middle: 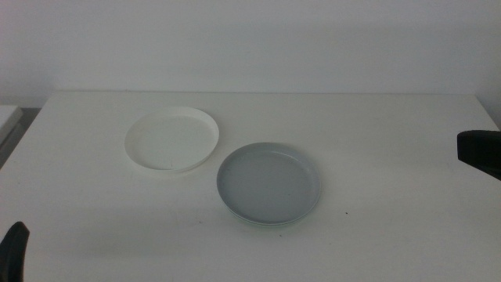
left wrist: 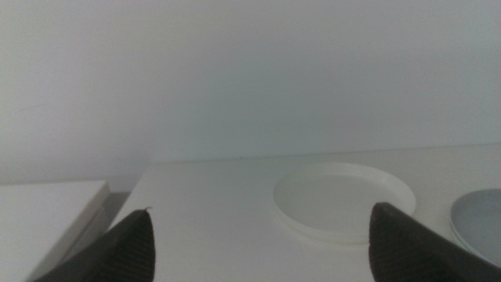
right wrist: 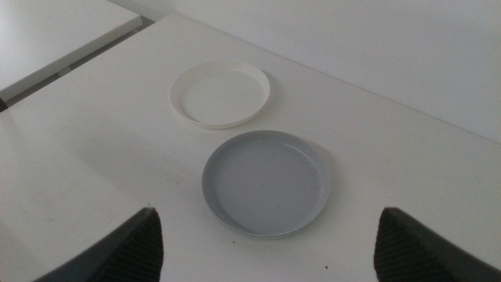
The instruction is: Stack the three bowls on top of each other.
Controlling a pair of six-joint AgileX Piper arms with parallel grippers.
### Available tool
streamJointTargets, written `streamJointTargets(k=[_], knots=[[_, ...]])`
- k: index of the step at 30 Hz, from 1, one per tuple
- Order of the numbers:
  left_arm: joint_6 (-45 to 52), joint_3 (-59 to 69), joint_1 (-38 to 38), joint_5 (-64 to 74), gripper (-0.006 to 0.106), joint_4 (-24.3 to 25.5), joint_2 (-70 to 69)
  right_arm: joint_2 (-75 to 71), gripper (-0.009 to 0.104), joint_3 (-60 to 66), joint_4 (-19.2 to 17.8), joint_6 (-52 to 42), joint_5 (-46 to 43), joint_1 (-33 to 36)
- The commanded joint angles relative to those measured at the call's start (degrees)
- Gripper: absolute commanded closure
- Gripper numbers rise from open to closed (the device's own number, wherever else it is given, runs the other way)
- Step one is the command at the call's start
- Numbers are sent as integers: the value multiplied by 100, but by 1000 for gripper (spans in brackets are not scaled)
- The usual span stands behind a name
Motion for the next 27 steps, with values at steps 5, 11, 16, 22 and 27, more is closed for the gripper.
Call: streamJointTargets(k=[5, 11, 16, 22, 27], knots=[[-51, -1732, 234, 1468, 7, -976, 1433, -13, 2, 25, -9, -15, -35, -50], [136, -4256, 290, 4201, 7, -1139, 3568, -13, 2, 25, -9, -15, -35, -50], [272, -5098, 290, 4883, 7, -1139, 4761, -13, 2, 25, -9, -15, -35, -50], [288, -5173, 290, 4126, 7, -1371, 6070, -13, 2, 25, -9, -15, -35, -50], [762, -6118, 290, 4115, 7, -1324, 7633, -13, 2, 25, -9, -15, -35, -50]])
